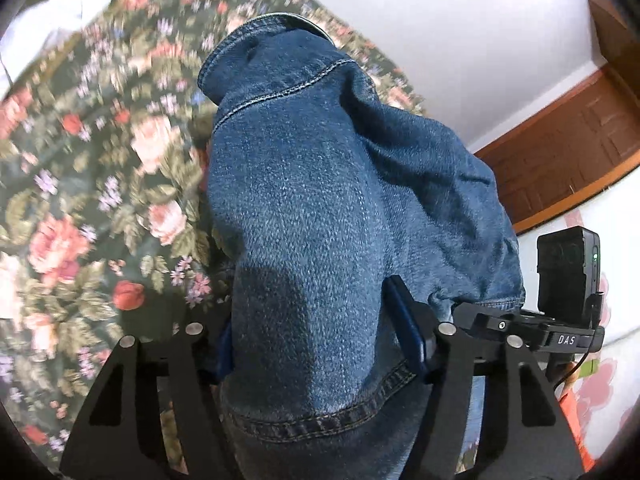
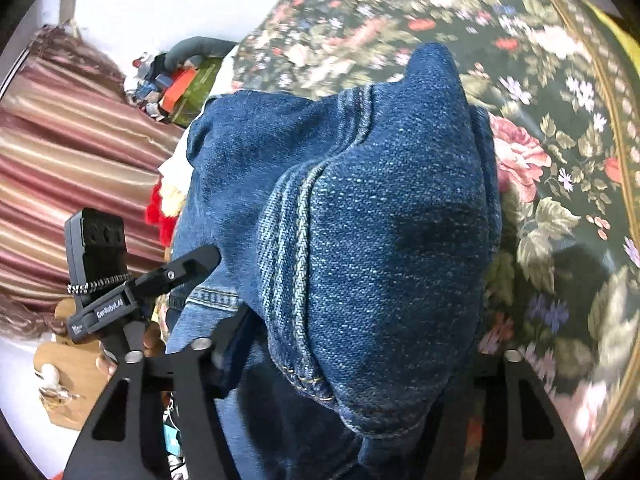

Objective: Fold large clothes

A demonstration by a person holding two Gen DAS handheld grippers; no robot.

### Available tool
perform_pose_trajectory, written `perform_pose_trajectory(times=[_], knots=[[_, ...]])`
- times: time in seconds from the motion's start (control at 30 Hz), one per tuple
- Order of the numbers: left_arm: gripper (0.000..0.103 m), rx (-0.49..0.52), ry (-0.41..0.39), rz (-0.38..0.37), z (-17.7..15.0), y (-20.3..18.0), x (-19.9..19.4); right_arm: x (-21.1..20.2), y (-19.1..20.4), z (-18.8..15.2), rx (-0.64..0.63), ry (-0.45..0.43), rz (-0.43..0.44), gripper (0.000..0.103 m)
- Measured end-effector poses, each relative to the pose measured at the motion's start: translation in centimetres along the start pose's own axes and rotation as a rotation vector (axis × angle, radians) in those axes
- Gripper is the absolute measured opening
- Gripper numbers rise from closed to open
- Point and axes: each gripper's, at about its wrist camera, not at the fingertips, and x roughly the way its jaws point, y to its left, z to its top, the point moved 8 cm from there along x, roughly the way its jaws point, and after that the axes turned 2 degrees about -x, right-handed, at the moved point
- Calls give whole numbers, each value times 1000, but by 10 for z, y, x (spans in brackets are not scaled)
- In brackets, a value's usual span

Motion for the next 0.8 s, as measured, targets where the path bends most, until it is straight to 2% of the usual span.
perform_pose_trajectory(times=[0.17, 0.5, 0.67, 0.8], knots=[[61, 74, -67, 17, -1, -14, -59, -20, 49, -9, -57, -20, -9, 52], [61, 91, -219, 8, 5, -1, -176, -49, 169, -18, -196, -99, 7, 51], [61, 85, -255, 37, 0, 25, -214, -33, 212, -30, -220, -78, 41, 49], [61, 53, -231, 59, -10, 58, -226, -4, 229, -46, -215, -45, 60, 49]])
